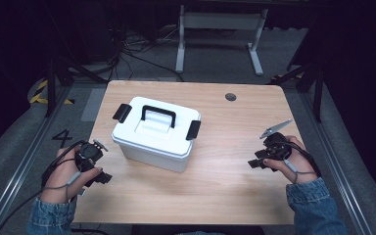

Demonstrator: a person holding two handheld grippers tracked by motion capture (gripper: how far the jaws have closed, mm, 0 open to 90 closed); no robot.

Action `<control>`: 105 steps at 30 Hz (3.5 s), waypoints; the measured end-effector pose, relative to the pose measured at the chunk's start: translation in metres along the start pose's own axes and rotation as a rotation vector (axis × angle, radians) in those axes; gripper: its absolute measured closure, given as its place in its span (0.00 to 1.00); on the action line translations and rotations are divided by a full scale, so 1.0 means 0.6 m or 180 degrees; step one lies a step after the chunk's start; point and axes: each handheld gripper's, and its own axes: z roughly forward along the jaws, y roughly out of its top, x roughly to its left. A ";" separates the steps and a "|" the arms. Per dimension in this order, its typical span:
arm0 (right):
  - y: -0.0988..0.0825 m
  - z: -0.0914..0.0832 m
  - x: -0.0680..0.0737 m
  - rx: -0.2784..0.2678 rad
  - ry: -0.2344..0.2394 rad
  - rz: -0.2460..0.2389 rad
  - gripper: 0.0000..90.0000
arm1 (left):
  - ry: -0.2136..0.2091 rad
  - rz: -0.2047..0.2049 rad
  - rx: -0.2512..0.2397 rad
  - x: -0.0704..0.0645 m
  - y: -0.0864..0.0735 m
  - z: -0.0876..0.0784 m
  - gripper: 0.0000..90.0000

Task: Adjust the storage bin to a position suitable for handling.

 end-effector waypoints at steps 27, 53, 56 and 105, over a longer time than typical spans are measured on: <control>0.084 -0.049 0.053 -0.0299 0.0059 -0.0416 0.56 | -0.0066 0.0027 -0.0093 0.001 0.005 -0.002 0.25; 0.298 -0.032 0.135 -0.0530 0.0280 -0.0850 0.48 | 0.0043 -0.0077 -0.0395 0.005 -0.011 -0.007 0.22; 0.320 -0.020 0.144 -0.0560 0.0269 -0.0927 0.48 | 0.0075 -0.0107 -0.0434 0.006 -0.013 -0.006 0.22; 0.447 0.118 0.204 -0.0321 0.0483 -0.1430 0.94 | -0.0030 0.0016 -0.0543 0.017 -0.012 -0.001 0.28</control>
